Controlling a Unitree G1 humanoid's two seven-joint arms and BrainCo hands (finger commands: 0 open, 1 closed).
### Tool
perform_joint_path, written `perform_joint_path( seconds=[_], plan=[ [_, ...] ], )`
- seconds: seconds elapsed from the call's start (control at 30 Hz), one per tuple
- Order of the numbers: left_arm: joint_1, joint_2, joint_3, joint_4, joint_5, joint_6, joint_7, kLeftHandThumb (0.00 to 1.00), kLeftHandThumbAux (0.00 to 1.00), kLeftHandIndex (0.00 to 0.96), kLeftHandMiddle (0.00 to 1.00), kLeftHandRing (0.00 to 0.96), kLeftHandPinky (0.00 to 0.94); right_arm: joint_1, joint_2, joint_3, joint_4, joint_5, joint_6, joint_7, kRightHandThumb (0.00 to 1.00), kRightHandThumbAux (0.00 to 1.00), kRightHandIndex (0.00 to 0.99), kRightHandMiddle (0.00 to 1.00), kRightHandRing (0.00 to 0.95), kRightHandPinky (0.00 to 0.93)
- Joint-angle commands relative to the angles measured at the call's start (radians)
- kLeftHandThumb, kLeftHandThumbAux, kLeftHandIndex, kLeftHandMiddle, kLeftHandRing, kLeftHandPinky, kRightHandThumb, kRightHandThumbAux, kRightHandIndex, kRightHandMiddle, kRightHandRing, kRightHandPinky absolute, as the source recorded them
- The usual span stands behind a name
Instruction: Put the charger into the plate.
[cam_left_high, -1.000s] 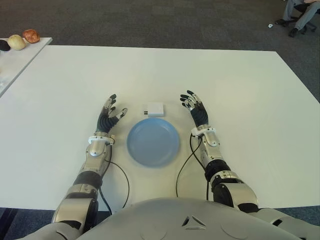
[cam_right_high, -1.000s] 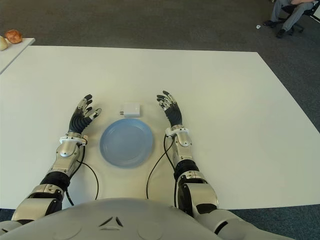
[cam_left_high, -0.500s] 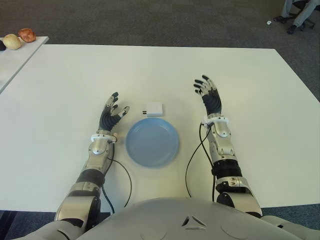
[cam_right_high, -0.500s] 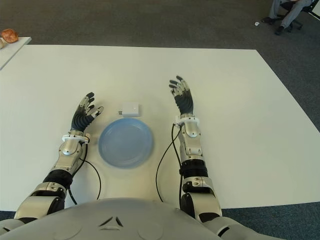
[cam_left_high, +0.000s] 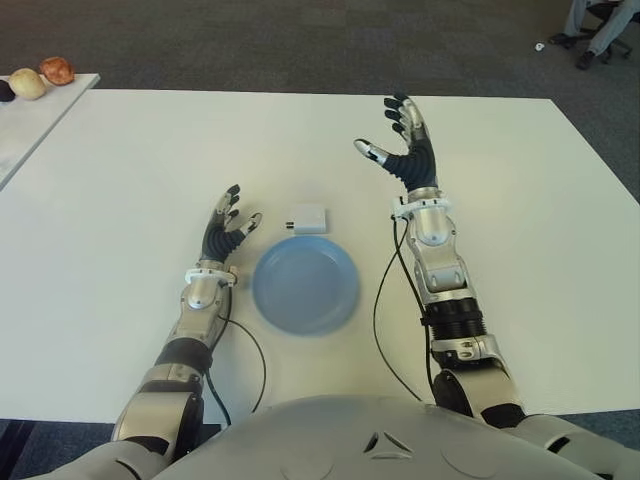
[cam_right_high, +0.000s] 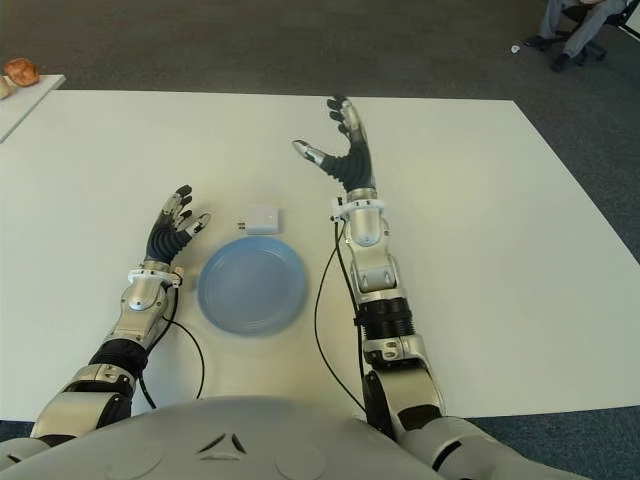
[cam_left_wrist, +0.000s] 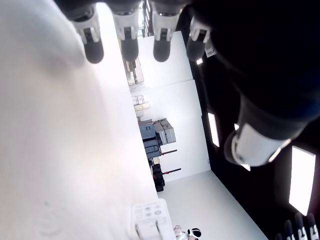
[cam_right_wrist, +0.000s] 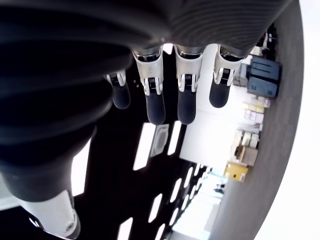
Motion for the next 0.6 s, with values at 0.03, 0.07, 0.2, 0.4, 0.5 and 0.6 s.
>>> perform_joint_path(
  seconds=[0.03,0.07,0.2,0.4,0.5,0.6],
  plan=[
    [0.084,-0.031,-0.028,0.093,0.028,0.097,0.010,0.008,0.621,0.044,0.060,0.056,0.064,-0.089,-0.029,0.032,0.011,-0.050,0.033,0.013,0.111,0.701,0.076,0.140,0.118,0.112],
    [0.084,-0.031,-0.028,0.095,0.030,0.094,0.012,0.006,0.618,0.045,0.061,0.056,0.065,-0.103,-0.034,0.036,0.016,-0.054,0.035,0.018,0.104,0.685,0.070,0.131,0.113,0.105],
    [0.083,-0.031,-0.032,0.099,0.033,0.085,0.012,0.001,0.610,0.045,0.061,0.056,0.062,-0.177,-0.075,0.059,0.069,-0.071,0.022,0.058,0.073,0.630,0.058,0.113,0.101,0.093],
    [0.082,-0.032,-0.035,0.098,0.030,0.087,0.012,0.000,0.606,0.042,0.059,0.053,0.051,-0.260,-0.135,0.100,0.158,-0.076,-0.006,0.141,0.033,0.589,0.046,0.086,0.071,0.060],
    [0.083,-0.034,-0.033,0.096,0.026,0.088,0.012,0.000,0.612,0.041,0.058,0.051,0.050,-0.310,-0.159,0.142,0.234,-0.091,-0.045,0.186,0.013,0.568,0.035,0.066,0.052,0.044],
    [0.082,-0.033,-0.033,0.100,0.024,0.085,0.011,0.000,0.617,0.041,0.058,0.050,0.047,-0.358,-0.158,0.183,0.327,-0.109,-0.089,0.201,0.004,0.529,0.015,0.038,0.028,0.028]
  ],
)
